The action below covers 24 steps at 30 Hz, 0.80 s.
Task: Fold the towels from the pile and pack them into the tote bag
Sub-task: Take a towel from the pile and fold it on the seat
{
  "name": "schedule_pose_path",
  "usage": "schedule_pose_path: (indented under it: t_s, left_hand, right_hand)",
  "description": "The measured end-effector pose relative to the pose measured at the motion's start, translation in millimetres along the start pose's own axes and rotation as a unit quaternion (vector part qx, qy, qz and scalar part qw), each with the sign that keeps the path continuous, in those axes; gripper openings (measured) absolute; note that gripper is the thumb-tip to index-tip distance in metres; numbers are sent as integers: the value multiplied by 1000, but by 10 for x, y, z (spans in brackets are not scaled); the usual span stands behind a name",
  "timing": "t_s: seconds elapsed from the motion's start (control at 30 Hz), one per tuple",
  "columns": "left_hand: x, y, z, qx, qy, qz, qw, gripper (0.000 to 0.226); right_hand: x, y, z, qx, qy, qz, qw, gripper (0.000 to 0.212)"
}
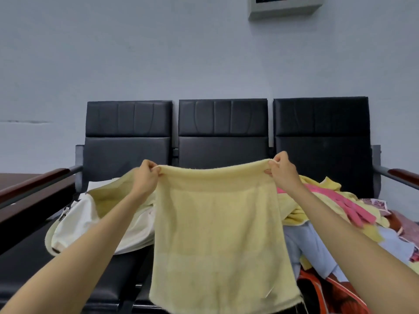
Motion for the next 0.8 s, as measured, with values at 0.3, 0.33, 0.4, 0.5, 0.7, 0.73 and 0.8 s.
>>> schedule_pose_path:
  t_s: [0.3,0.33,0.4,0.5,0.7,0.73,0.8]
  left_hand:
    - [-614,343,-1230,80,8,-72,994,6]
    - [-609,464,-1344,64,-4,-80,995,7]
    - [-571,711,-1526,22,-12,-106,994,11]
    - [-519,958,-1683,-15,-12,-178,984,11]
    - [-425,1118,-1765,-76,-66,-256,961,23]
    - [-403,1138,-1781,-79,-67,-260,960,22]
    - [-386,1181,-1804,-71,-64,-276,956,22]
  right_hand:
    - [-677,484,1101,-62,-54,-82,993,17]
    - [-688,613,1160,-54,-72,-96,991,15]
    - [-661,891,1259,-29,-83,-137,987,17]
    - [-608,1206,1451,-17,-54,-216,975,20]
    - [-550,1472,1556,-5,8,-314,949,21]
    - [-515,1494,1567,-4,8,-316,949,19]
    - [-456,1532,1611,-8,9,-317,948,7]
Point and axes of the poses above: each hand's wrist, its own y-axis away from the middle knuckle, its own x-axis out of the back of the hand, z = x × y, the point moved 7 cm from there along -y, towards the middle knuckle, and after that the axes turned 7 degrees about x, right-handed, at the moved point
